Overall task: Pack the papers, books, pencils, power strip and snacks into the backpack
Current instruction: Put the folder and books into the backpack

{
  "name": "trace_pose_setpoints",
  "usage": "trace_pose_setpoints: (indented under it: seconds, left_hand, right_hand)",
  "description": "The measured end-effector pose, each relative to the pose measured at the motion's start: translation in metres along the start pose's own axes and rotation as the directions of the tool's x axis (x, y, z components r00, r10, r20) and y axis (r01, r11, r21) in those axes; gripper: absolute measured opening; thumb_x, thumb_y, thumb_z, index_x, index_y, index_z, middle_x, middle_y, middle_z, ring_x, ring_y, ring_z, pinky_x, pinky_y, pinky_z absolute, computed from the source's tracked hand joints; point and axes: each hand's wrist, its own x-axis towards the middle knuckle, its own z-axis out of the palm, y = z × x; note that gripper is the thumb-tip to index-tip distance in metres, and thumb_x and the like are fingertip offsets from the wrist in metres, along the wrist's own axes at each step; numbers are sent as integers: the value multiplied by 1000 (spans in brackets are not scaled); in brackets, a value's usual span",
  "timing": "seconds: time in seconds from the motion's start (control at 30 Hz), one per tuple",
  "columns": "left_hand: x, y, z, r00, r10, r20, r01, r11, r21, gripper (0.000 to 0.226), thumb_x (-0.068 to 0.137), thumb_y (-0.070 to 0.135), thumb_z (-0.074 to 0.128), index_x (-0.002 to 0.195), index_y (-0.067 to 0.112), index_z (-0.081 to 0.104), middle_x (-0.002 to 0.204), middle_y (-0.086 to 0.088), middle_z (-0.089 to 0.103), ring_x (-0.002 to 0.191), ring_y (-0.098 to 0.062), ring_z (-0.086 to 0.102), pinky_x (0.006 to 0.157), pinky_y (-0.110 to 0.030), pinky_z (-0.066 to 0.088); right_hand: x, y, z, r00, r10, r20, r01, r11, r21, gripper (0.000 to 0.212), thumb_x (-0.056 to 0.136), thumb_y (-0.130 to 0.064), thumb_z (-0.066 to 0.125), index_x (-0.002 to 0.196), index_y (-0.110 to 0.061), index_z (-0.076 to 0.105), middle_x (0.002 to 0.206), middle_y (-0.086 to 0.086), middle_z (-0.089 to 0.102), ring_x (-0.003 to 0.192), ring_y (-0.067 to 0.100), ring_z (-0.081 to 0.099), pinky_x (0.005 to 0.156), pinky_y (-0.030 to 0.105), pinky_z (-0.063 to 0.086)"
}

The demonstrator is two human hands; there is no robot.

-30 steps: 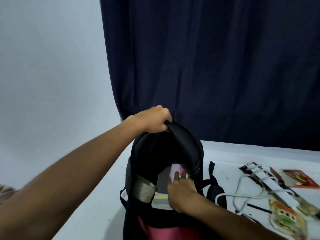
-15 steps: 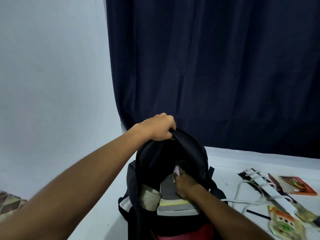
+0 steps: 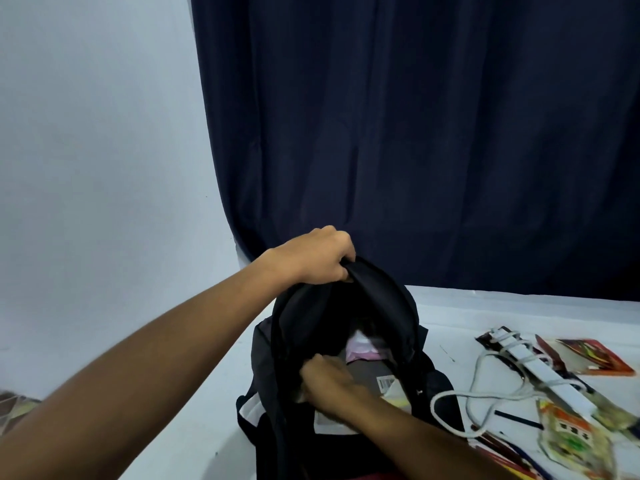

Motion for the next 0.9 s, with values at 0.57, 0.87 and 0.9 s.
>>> trace_pose_setpoints:
  seconds: [0.57,0.87,0.9]
  left_hand:
    - [6,-26,0,998,-12,59,16,998,-63,18,78,30,71,95,25,73,85,7,71,83,-11,63,81,-39,54]
    - [-9,-27,18,993,-111,-38,109,992,-64,26,81,32,67,107,32,71,101,8,71,97,-17,63,83,-37,51]
    - [-12,-26,19,991,-125,-49,122,990,-69,27,82,34,67,108,32,70,104,8,70,98,-17,63,85,-40,51]
  right_hand:
    - [20,-8,-23,955,-26,296,39,998,-40,30,93,-11,51,120,-2,59,127,22,57,112,36,58,91,38,47]
    - [-74,31,-116,717,-66,-694,-19,993,-115,43,56,-40,81,87,-20,60,112,8,62,104,33,58,69,39,48]
    - [-76,40,-108,762,3,-648,-97,989,-111,56,50,-41,85,94,-20,58,129,15,54,120,40,50,77,46,49]
